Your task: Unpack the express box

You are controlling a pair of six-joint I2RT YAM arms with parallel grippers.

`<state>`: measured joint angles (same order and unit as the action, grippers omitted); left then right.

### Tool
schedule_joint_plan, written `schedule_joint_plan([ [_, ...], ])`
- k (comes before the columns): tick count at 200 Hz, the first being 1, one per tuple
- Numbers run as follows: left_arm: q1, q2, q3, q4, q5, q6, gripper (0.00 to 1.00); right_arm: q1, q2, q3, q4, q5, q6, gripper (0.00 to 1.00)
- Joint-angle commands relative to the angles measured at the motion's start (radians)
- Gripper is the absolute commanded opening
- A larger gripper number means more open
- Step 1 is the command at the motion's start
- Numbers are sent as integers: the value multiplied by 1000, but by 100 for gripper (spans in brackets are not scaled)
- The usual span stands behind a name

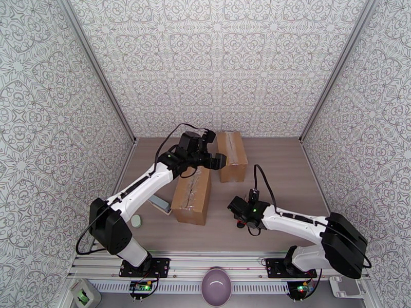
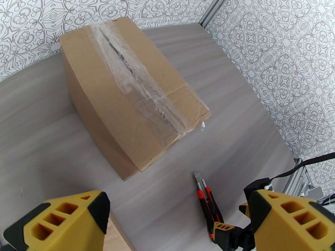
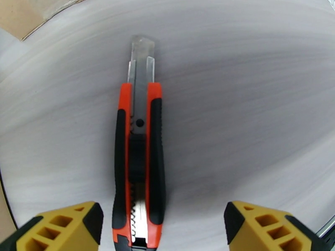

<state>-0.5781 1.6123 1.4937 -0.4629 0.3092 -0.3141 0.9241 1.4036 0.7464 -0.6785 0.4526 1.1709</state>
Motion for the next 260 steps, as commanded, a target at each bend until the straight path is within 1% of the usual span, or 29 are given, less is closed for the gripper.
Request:
schedule_joint_plan([
  [1, 8, -29, -7, 19, -14, 8, 94, 2, 45, 22, 70, -6, -18, 78],
  [32, 11, -25, -6, 9, -14, 13, 94, -10, 112, 36, 125, -41, -35, 76],
  [59, 14, -23, -1, -4, -17, 21, 94, -26, 145, 39, 135, -44, -26, 72],
  [83, 18, -22, 2, -6, -16, 21, 94, -35, 180, 54, 141, -50, -43, 68],
  [98, 21, -20, 3, -6, -15, 22, 94, -37, 206, 61, 148, -64, -57, 62],
  [128, 25, -15, 2, -8, -18, 20, 94, -40, 230, 58, 158, -84, -75, 55],
  [178, 30, -16, -4, -5, -24, 12, 94, -47, 202, 28, 180, -80, -121, 46],
  [217, 30, -15, -4, 4, -24, 0, 94, -47, 176, 37, 185, -55, -176, 42],
  [240, 32, -17, -5, 8, -23, -13, 94, -48, 121, 44, 185, -23, -238, 41],
  [260, 33, -22, -7, 19, -4, -28, 94, -48, 29, 43, 196, 19, -296, 40],
])
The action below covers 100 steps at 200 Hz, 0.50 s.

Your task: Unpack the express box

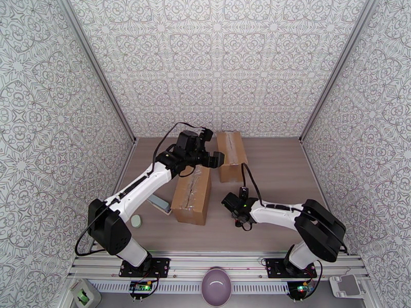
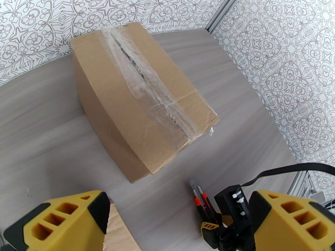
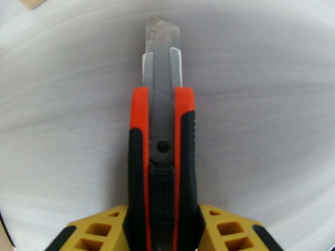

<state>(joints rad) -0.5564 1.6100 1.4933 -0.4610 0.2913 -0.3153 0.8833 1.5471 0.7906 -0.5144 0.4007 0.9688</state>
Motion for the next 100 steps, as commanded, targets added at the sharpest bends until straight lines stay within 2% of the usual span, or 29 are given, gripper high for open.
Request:
schedule_joint_plan([
  [1, 12, -20, -8, 19, 17, -27, 94, -6, -124, -2, 34, 75, -105, 40],
  [50, 11, -97, -130, 253, 217, -49, 93, -8, -358, 28, 122, 138, -439, 40],
  [74, 13, -129, -161, 312, 283, -54, 93, -15, -407, 75, 127, 151, -583, 41],
  [100, 7, -158, -195, 396, 375, -62, 92, -23, -426, 129, 157, 104, -733, 43],
])
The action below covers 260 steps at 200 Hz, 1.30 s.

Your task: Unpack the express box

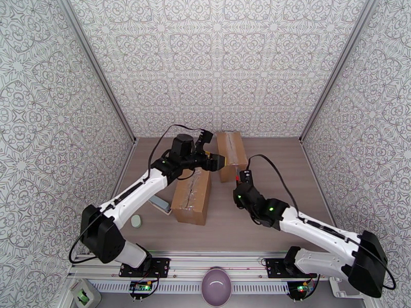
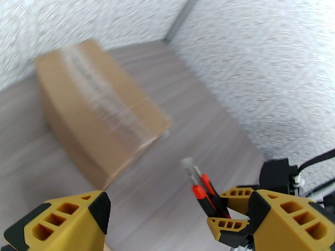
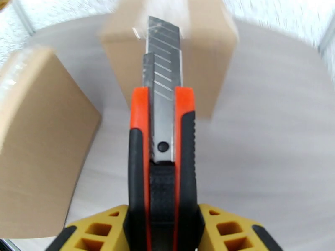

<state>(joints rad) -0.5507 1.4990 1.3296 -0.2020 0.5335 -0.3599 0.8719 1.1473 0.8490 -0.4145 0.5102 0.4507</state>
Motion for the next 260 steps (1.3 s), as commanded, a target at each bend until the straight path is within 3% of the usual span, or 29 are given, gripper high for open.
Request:
schedule_joint_plan([
  [1, 1, -48, -33, 138, 135, -17, 92, -11, -27, 72, 59, -7, -221, 43],
  [54, -12, -59, -51, 95, 154, 4, 91, -28, -31, 154, 94, -63, -389, 43],
  [145, -9, -17, -79, 219, 218, -44, 83, -40, -16, 216, 137, -202, -515, 43],
  [260, -5, 22, -63, 285, 289, -82, 50, -40, -19, 199, 205, -230, -605, 43],
])
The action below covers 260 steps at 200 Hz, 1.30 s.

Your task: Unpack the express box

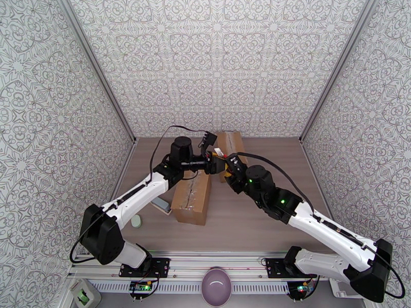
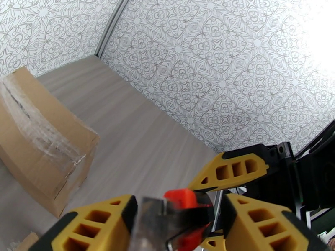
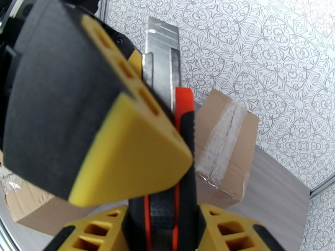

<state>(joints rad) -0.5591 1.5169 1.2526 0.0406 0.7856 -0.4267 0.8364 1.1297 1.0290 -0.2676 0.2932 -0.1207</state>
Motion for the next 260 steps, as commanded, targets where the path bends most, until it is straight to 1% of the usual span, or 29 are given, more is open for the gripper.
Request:
schedule_joint_plan([
  [1, 4, 5, 14, 43, 38, -15, 49, -5, -2, 19, 59, -12, -33, 43],
  [48, 9, 5, 2, 99, 69, -47, 37, -5, -3, 1, 90, -25, -52, 44],
  [64, 11, 3, 1, 124, 82, -65, 31, -5, -5, -7, 100, -29, -66, 44],
  [76, 11, 3, 2, 137, 89, -74, 26, -5, -6, -10, 104, -25, -75, 45],
  [108, 11, 0, 7, 179, 83, -104, 17, -8, -1, -19, 124, -5, -87, 52],
  [116, 11, 1, 10, 192, 77, -114, 16, -12, -3, -23, 127, -6, -81, 56],
  [139, 16, 11, 28, 239, 49, -146, 11, -36, -19, -50, 166, -13, -46, 73],
  [143, 16, 14, 33, 246, 43, -151, 11, -42, -23, -56, 175, -16, -34, 78],
  [144, 18, 14, 35, 248, 42, -152, 10, -48, -29, -63, 182, -19, -26, 82],
  [146, 18, 15, 37, 253, 39, -156, 10, -48, -29, -63, 182, -19, -26, 82],
  [150, 20, 16, 40, 265, 29, -161, 10, -58, -37, -73, 193, -25, -10, 88],
  [153, 23, 17, 42, 271, 20, -165, 9, -64, -44, -80, 201, -33, 1, 90],
  [163, 31, 21, 49, 302, -10, -180, 6, -79, -67, -100, 225, -50, 29, 95],
  [172, 40, 27, 56, 330, -40, -197, 5, -95, -95, -125, 257, -66, 60, 97],
  [178, 46, 33, 62, 350, -62, -211, 5, -105, -113, -145, 284, -66, 88, 99],
  [198, 68, 60, 93, 425, -108, -249, 3, -157, -175, -203, 375, -69, 233, 99],
  [214, 86, 85, 150, 444, -122, -254, 3, -229, -200, -244, 450, -98, 427, 99],
  [226, 102, 109, 216, 423, -131, -255, 2, -279, -206, -296, 569, -136, 586, 99],
  [243, 111, 144, 303, 423, -160, -271, 0, -322, -171, -356, 774, -181, 785, 99],
  [260, 97, 179, 366, 463, -193, -293, 0, -328, -92, -343, 920, -222, 916, 97],
])
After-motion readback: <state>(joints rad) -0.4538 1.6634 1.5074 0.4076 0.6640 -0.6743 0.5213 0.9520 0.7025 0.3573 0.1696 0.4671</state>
